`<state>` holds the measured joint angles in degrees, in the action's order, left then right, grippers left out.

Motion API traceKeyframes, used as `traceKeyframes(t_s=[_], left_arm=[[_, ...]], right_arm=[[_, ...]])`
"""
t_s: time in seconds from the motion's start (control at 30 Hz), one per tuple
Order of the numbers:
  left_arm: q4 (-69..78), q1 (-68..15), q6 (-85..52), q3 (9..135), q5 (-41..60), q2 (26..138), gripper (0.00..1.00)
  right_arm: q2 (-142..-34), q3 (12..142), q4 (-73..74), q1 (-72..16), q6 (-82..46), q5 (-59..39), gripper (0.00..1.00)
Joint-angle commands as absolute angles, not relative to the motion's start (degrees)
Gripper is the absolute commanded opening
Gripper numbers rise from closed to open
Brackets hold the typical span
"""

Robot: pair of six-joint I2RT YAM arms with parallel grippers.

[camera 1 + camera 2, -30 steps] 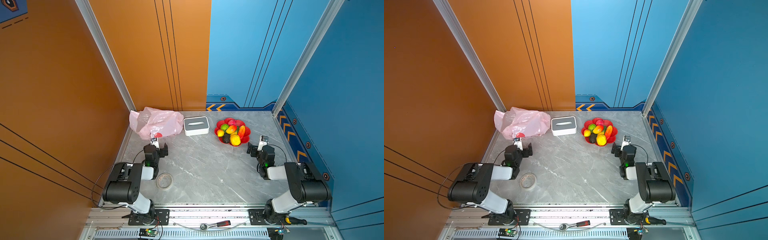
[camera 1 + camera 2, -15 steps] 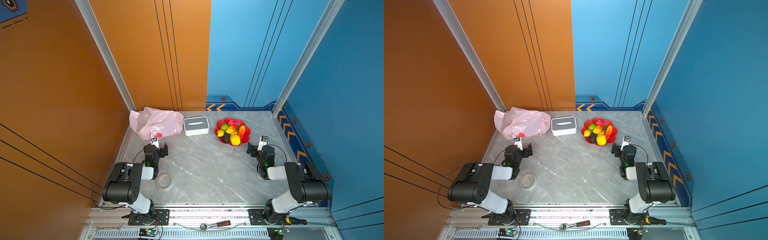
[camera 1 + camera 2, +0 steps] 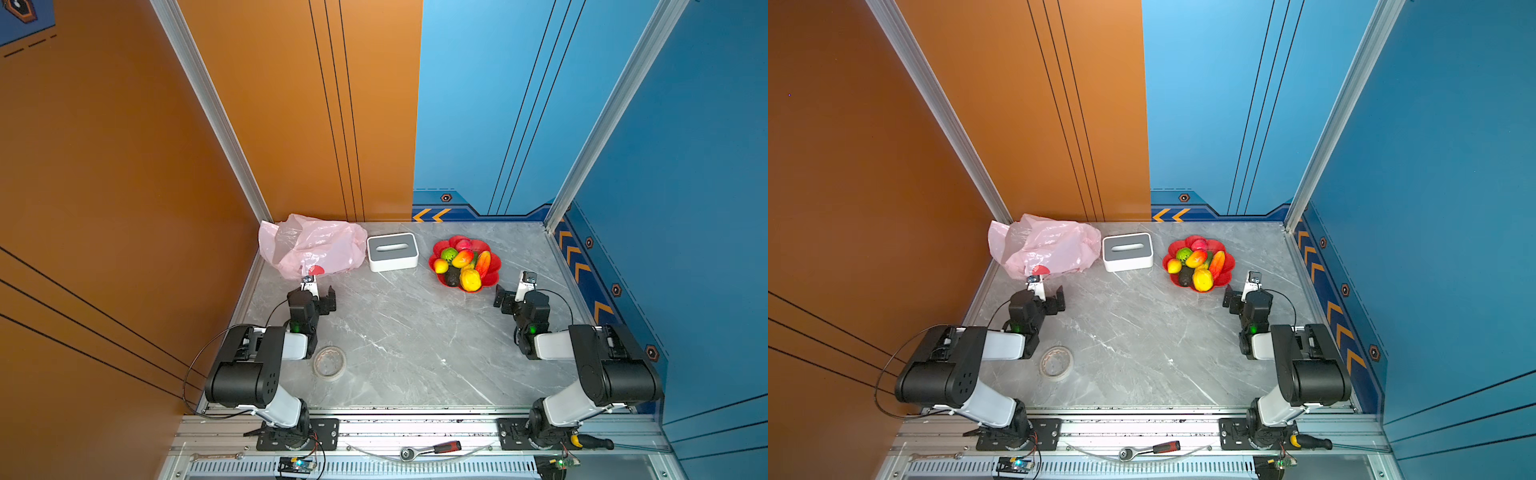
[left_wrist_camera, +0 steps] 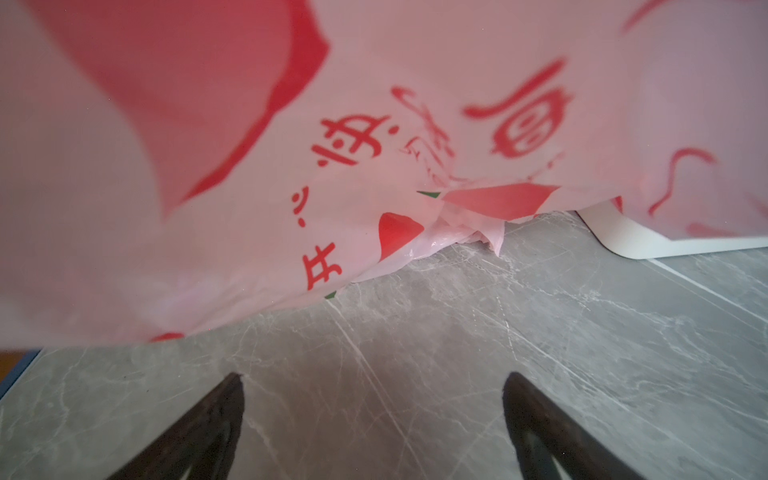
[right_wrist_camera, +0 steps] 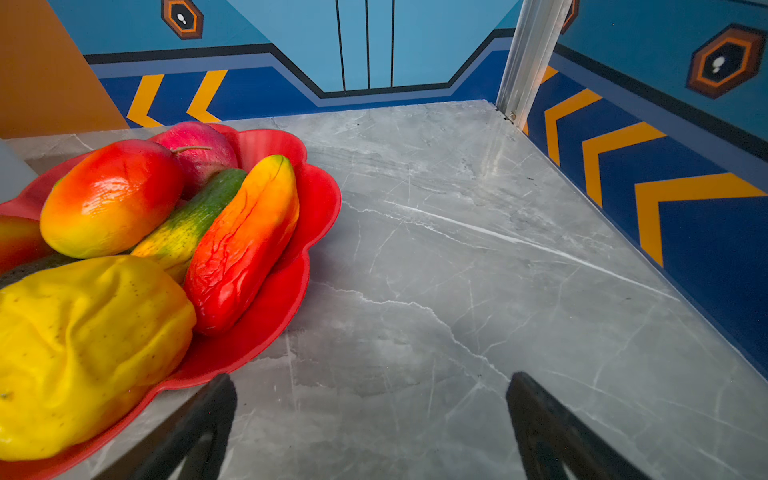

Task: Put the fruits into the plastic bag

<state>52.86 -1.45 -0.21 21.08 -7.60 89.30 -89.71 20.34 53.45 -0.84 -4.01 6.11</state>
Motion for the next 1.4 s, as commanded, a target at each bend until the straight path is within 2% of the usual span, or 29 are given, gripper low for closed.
traceKeyframes(t_s=[0.0,0.1,0.33,0.4,0.57,0.87,1.07,1.17,1.37], left_arm=[[52.40,-2.59,0.39,21.94,-12.20,88.75,0.98],[49.08,-4.19,1.34,22.24,-15.40,85.40,0.98],[39.20,-5.97,0.34,24.52,-24.11,76.18,0.98],[36.24,-6.06,-2.60,25.45,-26.81,72.00,0.98],[15.66,-5.57,-14.40,33.63,-30.29,64.56,0.98],[-5.10,-5.98,-29.30,38.12,-22.68,54.81,0.98],[-17.72,-6.42,-38.55,40.30,-11.80,49.00,0.98],[-22.07,-9.61,-41.70,40.86,-7.54,45.07,0.98],[-29.21,-19.89,-43.41,43.94,-5.91,40.24,0.98]], right_arm=[[-88.36,20.82,53.07,-1.13,-4.07,7.20,1.00],[-85.31,19.91,52.25,-1.32,-4.85,10.26,1.00],[-74.77,23.87,37.23,-1.32,-7.29,17.03,1.00],[-70.73,24.73,34.56,-0.57,-11.95,18.37,1.00],[-63.18,31.06,19.56,1.87,-23.13,15.50,1.00],[-55.79,38.68,2.30,3.08,-32.54,2.99,1.00],[-55.12,42.36,-6.60,1.64,-33.46,-4.64,1.00],[-54.28,43.40,-10.48,0.59,-32.50,-6.30,1.00],[-54.56,46.25,-18.05,-0.09,-30.90,-8.28,1.00]])
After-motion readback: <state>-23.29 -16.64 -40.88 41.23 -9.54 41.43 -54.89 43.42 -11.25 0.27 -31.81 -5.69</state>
